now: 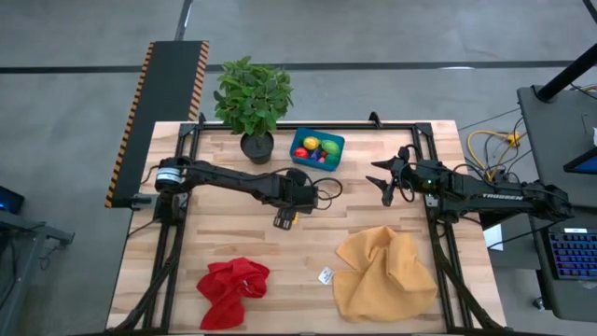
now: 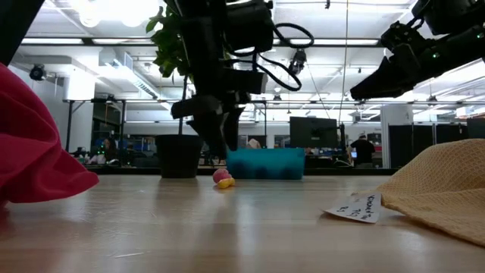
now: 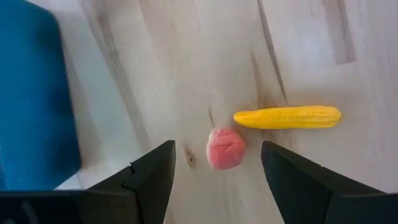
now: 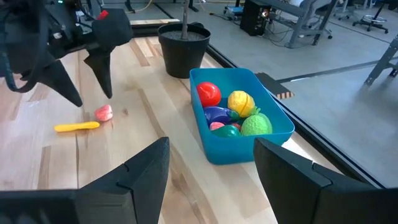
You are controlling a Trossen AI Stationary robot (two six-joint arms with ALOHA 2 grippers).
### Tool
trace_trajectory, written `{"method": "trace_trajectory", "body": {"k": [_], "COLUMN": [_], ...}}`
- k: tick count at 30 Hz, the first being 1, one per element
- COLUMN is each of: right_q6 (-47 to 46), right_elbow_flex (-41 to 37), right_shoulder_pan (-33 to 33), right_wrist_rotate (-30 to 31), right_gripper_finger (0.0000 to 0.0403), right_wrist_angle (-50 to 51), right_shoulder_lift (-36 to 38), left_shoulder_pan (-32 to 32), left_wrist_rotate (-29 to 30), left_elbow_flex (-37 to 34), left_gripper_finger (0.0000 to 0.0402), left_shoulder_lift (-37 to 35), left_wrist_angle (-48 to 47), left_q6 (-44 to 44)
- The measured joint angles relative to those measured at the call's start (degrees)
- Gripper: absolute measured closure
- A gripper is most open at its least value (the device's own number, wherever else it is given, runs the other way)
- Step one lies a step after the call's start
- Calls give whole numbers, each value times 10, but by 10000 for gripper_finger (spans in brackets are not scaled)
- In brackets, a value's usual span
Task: Pick and placing Produce into tupperware
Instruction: Put the pink peach into the blue bin
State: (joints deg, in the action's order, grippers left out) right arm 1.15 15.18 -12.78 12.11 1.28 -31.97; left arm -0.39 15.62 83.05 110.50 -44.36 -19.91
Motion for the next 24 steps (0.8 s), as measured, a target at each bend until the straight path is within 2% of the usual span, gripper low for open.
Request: {"method": "trace_trajectory", "body": {"k": [4,13,24], "right_q6": [0,0,0], "right_elbow_flex": [0,0,0], "right_shoulder_pan": [0,0,0], "right_wrist_rotate": [0,0,0], "right_gripper_finger": [177,177,177], "right_wrist_angle": [0,0,0], "right_shoulder_lift": [0,0,0], "left_shoulder_pan": [8,27,37], "left_wrist_rotate": [-60,-48,-49], "left_elbow_flex": [0,-24,-68], "left_gripper_finger": [178,178,178], "left_shoulder_lift": [3,9,9], "left_wrist_angle": [4,13,77], "left_q6": [-4,1,1]}}
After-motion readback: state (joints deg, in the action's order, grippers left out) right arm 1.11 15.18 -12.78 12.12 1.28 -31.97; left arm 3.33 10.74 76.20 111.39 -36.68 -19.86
